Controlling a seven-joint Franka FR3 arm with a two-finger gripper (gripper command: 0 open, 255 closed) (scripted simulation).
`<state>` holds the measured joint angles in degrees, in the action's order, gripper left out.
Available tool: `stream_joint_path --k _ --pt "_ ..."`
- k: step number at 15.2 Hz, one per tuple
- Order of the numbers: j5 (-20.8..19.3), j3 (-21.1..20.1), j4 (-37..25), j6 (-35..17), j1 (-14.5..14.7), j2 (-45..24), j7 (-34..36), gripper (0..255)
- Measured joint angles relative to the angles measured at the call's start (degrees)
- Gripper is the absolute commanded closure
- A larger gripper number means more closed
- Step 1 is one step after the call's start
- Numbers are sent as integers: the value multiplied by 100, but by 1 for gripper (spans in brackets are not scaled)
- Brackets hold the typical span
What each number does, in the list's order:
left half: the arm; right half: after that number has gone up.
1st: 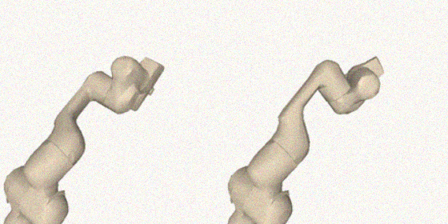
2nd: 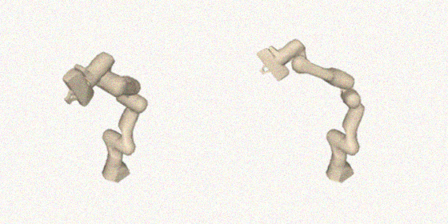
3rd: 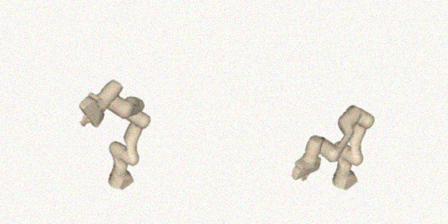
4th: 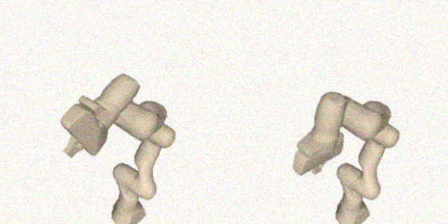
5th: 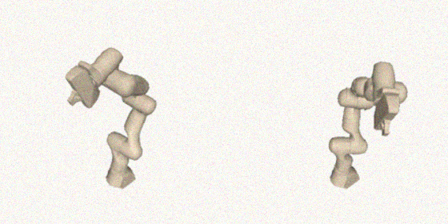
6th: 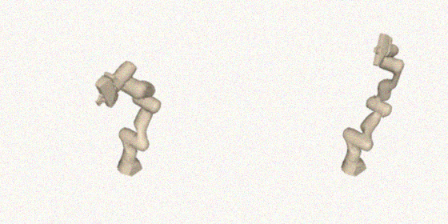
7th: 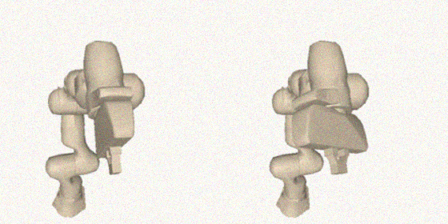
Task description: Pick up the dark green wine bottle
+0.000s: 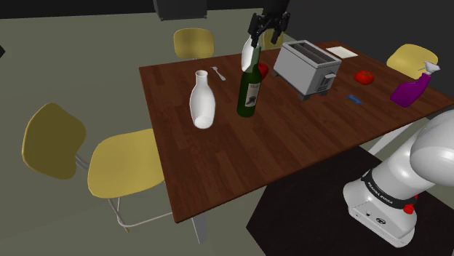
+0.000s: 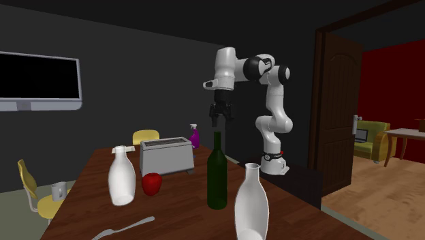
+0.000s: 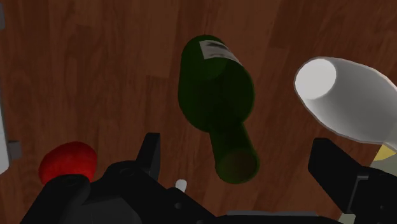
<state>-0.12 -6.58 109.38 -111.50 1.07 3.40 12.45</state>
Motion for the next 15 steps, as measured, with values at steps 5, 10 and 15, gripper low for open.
stream_joint_path --k 5,10,15 --pt "-92 -31 -141 -248 22 -410 113 0" --pt "-106 -31 105 -560 23 -477 126 255" --pt "-107 -32 122 -591 25 -480 131 255"
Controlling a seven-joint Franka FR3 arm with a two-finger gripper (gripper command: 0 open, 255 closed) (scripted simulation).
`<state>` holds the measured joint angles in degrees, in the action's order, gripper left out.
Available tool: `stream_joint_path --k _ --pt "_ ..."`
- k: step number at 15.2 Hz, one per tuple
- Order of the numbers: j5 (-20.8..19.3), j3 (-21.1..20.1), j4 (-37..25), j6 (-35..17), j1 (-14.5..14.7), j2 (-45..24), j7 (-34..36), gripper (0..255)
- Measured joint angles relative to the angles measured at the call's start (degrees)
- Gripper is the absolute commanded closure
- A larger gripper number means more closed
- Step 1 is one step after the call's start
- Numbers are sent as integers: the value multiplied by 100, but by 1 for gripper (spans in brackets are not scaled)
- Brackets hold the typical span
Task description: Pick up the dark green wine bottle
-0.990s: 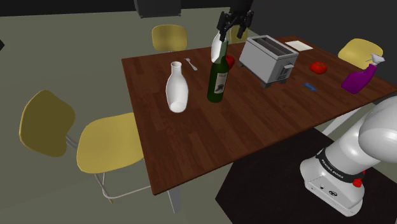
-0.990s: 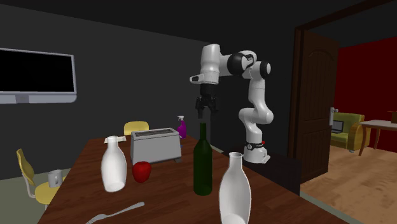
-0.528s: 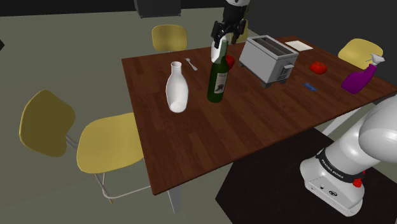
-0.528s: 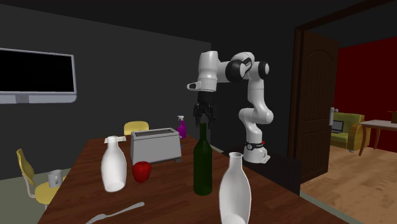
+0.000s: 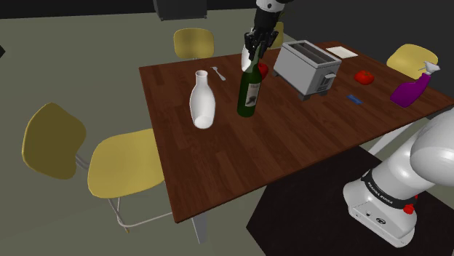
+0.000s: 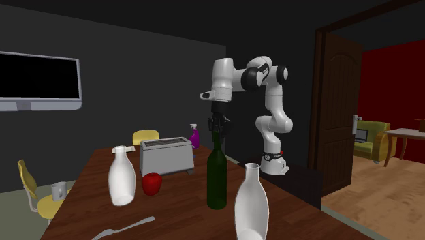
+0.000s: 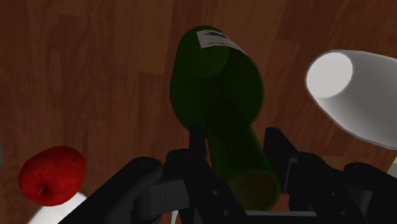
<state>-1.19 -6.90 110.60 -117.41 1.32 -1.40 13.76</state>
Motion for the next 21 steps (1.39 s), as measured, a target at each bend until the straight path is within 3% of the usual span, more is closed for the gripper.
stream_joint_path --k 6,21 --pt "3 2 -25 39 -3 9 -8 255" --pt "24 3 -996 1110 -4 108 -34 255"
